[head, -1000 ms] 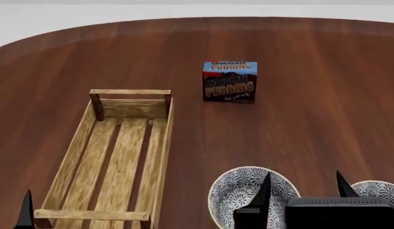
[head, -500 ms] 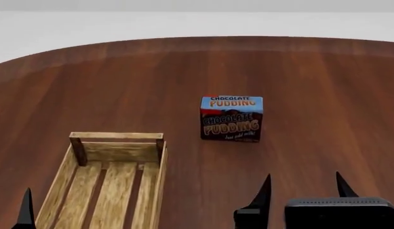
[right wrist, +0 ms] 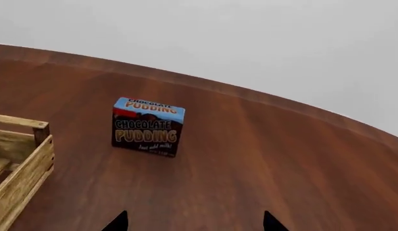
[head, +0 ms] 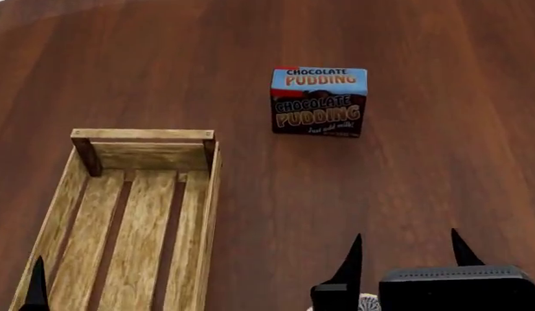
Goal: Stack the left bowl on the right bowl and place them in the tray.
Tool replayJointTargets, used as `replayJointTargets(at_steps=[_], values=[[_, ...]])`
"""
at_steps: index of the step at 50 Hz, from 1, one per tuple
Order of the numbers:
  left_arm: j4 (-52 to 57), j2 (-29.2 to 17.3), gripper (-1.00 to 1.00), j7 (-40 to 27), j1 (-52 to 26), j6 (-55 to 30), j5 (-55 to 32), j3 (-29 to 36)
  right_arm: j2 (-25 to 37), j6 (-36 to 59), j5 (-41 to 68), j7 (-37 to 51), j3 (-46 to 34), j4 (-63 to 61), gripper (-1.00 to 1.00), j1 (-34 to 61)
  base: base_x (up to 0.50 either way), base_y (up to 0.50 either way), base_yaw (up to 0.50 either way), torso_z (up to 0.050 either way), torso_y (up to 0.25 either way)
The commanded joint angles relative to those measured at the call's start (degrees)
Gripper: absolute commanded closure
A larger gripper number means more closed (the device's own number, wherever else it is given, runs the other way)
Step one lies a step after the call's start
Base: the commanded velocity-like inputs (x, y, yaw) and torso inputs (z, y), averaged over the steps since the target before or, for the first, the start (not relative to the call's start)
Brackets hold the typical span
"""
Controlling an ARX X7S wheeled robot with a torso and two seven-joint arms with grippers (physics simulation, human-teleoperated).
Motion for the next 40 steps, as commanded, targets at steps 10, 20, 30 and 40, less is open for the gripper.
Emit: replayJointTargets(at_steps=[10,20,30,40], values=[[0.31,-0.5,-1.0,-0.29,-0.5,-0.33,-1.67,-1.72,0.93,16.07,1.36,-1.84,-3.91,-9.52,-1.0,4.08,0.0,0.0,0.0,0.0,-0.074],[0.11,-0.61,-1.0,-0.7,-0.51,-0.1,-1.69,-1.24,-0.12,21.15,3.51,-3.91,-4.64,-9.49,-1.0,3.19,0.0,0.0,0.0,0.0,0.0],[0.6,-0.96,-1.0,-1.2,-0.63,-0.35,-1.73,-1.28,1.11,21.28,5.0,-4.99,-6.96,-7.39,-1.0,0.42,0.0,0.0,0.0,0.0,0.0],[0.79,-1.33,-1.0,-1.56,0.29,0.07,-1.65,-1.14,2.47,17.69,5.95,-5.62,-9.76,-3.44,-1.0,-3.84,0.0,0.0,0.0,0.0,0.0]])
